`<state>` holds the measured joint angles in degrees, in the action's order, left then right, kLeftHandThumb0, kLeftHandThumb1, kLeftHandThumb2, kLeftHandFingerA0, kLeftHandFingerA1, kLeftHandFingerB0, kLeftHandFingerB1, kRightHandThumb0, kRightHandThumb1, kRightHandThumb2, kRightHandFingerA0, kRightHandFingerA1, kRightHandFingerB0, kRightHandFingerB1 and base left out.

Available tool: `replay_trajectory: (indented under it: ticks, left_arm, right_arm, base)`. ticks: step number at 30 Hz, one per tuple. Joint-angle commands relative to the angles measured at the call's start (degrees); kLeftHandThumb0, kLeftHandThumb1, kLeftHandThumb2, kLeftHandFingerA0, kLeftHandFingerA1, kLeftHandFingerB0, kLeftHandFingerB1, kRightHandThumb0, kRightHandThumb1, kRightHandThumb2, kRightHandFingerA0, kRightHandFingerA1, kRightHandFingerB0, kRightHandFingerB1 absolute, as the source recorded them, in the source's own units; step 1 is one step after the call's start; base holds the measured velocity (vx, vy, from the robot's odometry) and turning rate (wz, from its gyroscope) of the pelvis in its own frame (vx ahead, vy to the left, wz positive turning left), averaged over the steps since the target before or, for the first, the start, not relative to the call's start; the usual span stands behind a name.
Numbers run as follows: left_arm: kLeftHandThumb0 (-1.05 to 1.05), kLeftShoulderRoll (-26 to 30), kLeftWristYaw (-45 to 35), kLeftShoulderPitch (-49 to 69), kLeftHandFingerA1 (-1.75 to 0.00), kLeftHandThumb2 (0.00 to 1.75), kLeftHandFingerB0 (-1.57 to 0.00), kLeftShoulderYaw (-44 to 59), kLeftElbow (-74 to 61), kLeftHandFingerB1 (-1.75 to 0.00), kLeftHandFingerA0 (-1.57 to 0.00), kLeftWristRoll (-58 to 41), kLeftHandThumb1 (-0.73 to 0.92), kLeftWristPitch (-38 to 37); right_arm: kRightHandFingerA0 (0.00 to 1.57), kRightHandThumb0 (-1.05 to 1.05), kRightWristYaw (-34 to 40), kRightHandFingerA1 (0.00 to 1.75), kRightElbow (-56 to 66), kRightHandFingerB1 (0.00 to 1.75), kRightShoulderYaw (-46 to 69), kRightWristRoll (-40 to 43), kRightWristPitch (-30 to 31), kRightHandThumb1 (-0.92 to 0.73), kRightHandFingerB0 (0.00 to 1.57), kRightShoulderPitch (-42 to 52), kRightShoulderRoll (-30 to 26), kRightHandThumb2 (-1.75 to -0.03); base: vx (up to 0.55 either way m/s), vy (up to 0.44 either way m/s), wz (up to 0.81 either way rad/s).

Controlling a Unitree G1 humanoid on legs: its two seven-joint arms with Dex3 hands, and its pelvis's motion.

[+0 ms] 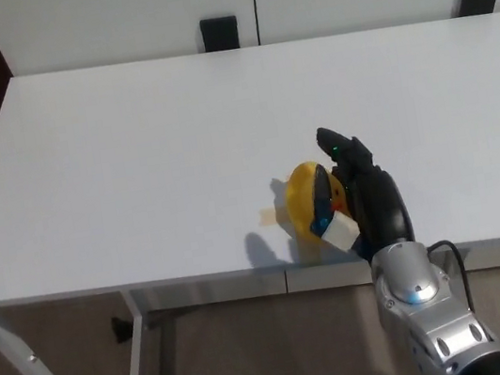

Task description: The robot uses its right hand to push the yellow duck toy to the center of the white desk.

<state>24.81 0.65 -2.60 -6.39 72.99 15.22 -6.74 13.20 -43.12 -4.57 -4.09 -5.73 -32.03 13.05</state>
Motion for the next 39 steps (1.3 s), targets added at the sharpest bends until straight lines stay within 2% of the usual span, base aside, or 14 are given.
replay_trajectory:
  ticks: [1,5,6,7,8,16,17,18,19,27,28,30,31,39]
  left_arm:
    - [-0.22,0.30,-0.19,-0.01,-0.59,0.60,-0.80,0.12,0.15,-0.54,-0.72,-0.03,0.66,-1.44]
    - [-0.22,0.55,0.04,0.06,-0.55,0.60,-0.79,-0.47,-0.20,-0.52,-0.73,0.65,0.66,-1.37]
    - [-0.20,0.55,0.01,-0.05,-0.61,0.62,-0.77,-0.47,-0.04,-0.52,-0.76,0.65,0.72,-1.48]
    - [-0.20,0.54,-0.03,-0.14,-0.61,0.62,-0.77,-0.44,0.08,-0.52,-0.76,0.61,0.72,-1.55]
    - [-0.20,0.52,-0.04,-0.05,-0.59,0.61,-0.82,-0.50,0.05,-0.54,-0.75,0.63,0.70,-1.63]
    - [-0.21,0.24,0.42,0.36,-0.61,0.61,-0.79,-0.78,0.09,-0.53,-0.75,0.74,0.70,-1.25]
    - [-0.20,0.34,0.38,0.45,-0.58,0.61,-0.81,-0.76,0.13,-0.54,-0.74,0.70,0.68,-1.38]
    - [-0.20,0.42,0.36,0.52,-0.58,0.61,-0.81,-0.76,0.16,-0.54,-0.74,0.67,0.68,-1.48]
    - [-0.17,0.63,0.21,0.51,-0.65,0.61,-0.84,-0.77,0.44,-0.55,-0.77,0.69,0.69,-1.57]
    - [-0.18,0.83,0.15,0.79,-0.62,0.61,-0.83,-0.75,1.19,-0.54,-0.77,0.66,0.70,-2.15]
    - [-0.18,0.86,0.18,0.85,-0.62,0.61,-0.83,-0.82,1.18,-0.54,-0.76,0.72,0.71,-2.09]
    - [-0.18,0.89,0.21,0.91,-0.62,0.61,-0.83,-0.91,1.17,-0.54,-0.76,0.80,0.71,-2.02]
    - [-0.18,1.00,0.10,1.01,-0.60,0.61,-0.81,-0.81,1.20,-0.54,-0.76,0.69,0.69,-1.95]
    - [-0.21,1.54,-0.08,1.78,-0.55,0.60,-0.77,-0.88,0.89,-0.52,-0.74,0.67,0.66,-2.12]
  right_arm:
    - [0.01,-0.88,-0.96,0.45,-0.88,0.33,-1.11,-0.64,1.14,-0.81,0.09,1.37,1.33,-1.21]
    - [0.00,-0.89,-1.00,0.39,-0.71,0.23,-1.21,-0.66,1.83,-0.82,0.09,1.31,0.89,-1.23]
    - [0.00,-0.94,-1.11,0.32,-0.48,0.17,-0.99,-0.46,2.40,-0.76,0.00,1.20,0.63,-1.00]
    - [0.00,-0.94,-1.18,0.32,-0.33,0.17,-0.84,-0.31,2.77,-0.76,0.00,1.13,0.46,-1.00]
    - [0.00,-0.83,-1.29,0.27,0.04,0.19,-0.74,-0.17,2.95,-0.78,0.00,1.25,0.31,-1.22]
    - [0.00,-0.88,-1.58,0.33,1.45,0.25,-0.56,-0.13,2.46,-0.81,0.01,2.49,-0.20,-1.23]
    - [0.00,-0.87,-1.52,0.42,1.55,0.32,-0.32,-0.10,2.10,-0.92,0.00,2.61,-0.54,-0.82]
    - [0.00,-0.87,-1.48,0.42,1.64,0.32,-0.14,-0.08,1.84,-0.92,0.00,2.70,-0.79,-0.82]
    - [0.00,-0.81,-0.67,0.28,1.58,0.24,0.45,-0.25,0.30,-0.78,0.00,2.69,-1.60,-1.21]
    - [0.00,-0.94,-0.80,0.17,5.56,0.12,1.74,-0.77,-3.72,-0.82,0.01,3.19,-4.69,-1.23]
    - [0.00,-0.91,-0.84,0.10,5.94,0.18,1.76,-0.77,-4.14,-0.92,0.00,3.26,-4.83,-0.79]
    - [0.00,-0.91,-0.88,0.10,6.44,0.18,1.79,-0.77,-4.66,-0.92,0.00,3.36,-5.01,-0.79]
    - [0.00,-1.05,-2.11,0.09,9.47,0.09,3.09,1.20,-7.13,-0.86,0.00,3.07,-5.37,-1.21]
    - [0.00,-0.99,-8.79,0.19,26.24,0.19,10.88,16.40,-7.92,-0.73,0.00,1.01,-3.10,-1.12]
  base:
    - [0.00,0.000,0.00]
    - [0.00,0.000,0.00]
    - [0.00,0.000,0.00]
    - [0.00,0.000,0.00]
    - [0.00,0.000,0.00]
    - [0.00,0.000,0.00]
    - [0.00,0.000,0.00]
    - [0.00,0.000,0.00]
    - [0.00,0.000,0.00]
    - [0.00,0.000,0.00]
    - [0.00,0.000,0.00]
    - [0.00,0.000,0.00]
    - [0.00,0.000,0.00]
    - [0.00,0.000,0.00]
